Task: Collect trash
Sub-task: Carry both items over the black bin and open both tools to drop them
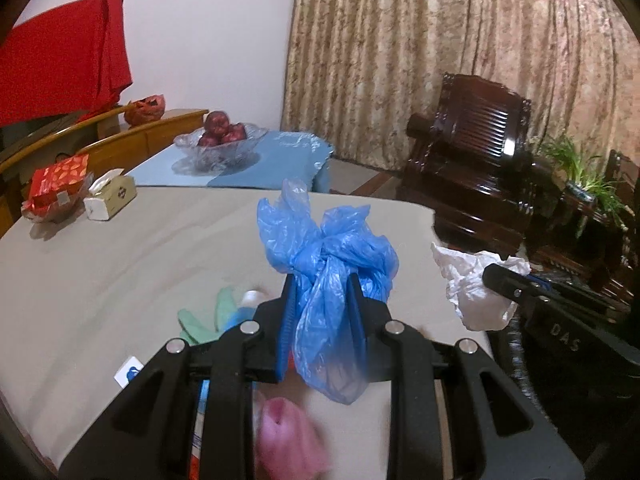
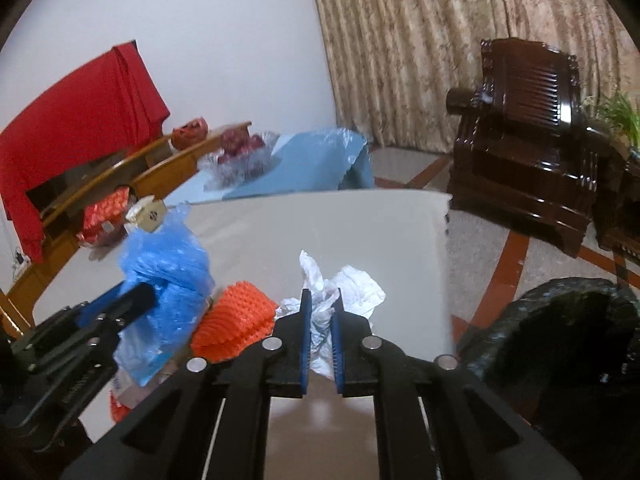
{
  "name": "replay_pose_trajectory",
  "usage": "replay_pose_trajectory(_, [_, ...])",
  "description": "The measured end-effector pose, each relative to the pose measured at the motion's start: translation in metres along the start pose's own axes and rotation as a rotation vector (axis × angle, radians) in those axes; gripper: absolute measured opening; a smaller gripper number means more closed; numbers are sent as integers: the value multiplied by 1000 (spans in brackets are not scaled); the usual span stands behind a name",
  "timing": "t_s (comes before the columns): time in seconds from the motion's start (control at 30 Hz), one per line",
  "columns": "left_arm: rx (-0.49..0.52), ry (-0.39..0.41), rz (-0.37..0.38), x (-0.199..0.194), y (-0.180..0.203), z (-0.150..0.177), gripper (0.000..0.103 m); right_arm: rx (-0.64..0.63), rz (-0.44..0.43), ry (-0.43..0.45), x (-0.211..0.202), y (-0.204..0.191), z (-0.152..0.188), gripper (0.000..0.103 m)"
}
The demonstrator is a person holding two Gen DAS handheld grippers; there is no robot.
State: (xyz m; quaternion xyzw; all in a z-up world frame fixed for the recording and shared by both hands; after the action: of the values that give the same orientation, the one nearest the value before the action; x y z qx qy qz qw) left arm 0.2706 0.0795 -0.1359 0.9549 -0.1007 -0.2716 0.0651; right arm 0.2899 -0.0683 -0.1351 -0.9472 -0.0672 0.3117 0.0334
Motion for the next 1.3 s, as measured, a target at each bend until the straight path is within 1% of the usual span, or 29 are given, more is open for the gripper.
replay_pose_trajectory(0.2, [28, 5, 59, -11, 41, -1, 24, 25, 32, 46, -40, 29, -6, 9])
replay_pose_trajectory(0.3, [46, 2, 93, -16, 64, 1, 24, 43, 63, 63, -61, 51, -6, 9])
replay_pose_trajectory(0.5, [85, -9, 168, -19, 115, 8, 24, 59, 127, 77, -88, 93, 1, 9])
replay_pose_trajectory(0.7, [121, -33, 246, -13, 165, 18, 24, 79, 199, 74, -111, 138, 13, 9])
replay_pose_trajectory(0.9, [146, -70, 311, -1, 208, 37, 24, 97, 260, 56, -121, 175, 27, 9])
replay_pose_trajectory(1.03, [158, -95, 337, 9, 226, 47, 24, 105, 290, 44, -126, 195, 36, 9])
replay_pose_trajectory(1.2, [175, -122, 366, 19, 243, 58, 24, 116, 319, 19, -126, 214, 47, 9])
replay_pose_trajectory(1.3, [173, -135, 377, 23, 245, 61, 25, 120, 328, -5, -122, 223, 55, 9])
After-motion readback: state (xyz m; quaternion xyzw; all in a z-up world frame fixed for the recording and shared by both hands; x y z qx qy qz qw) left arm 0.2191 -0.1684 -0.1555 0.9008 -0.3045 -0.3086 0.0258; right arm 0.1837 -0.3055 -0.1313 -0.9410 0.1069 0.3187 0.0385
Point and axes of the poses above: each gripper's, at about its wrist camera, not at the fingertips, and x roughly the way its jaws point, y to its right, z to its underside, the point moved 10 cm from there along x, roughly the way its jaws point, and after that the axes turned 11 degrees about z, right-handed, at the moved point
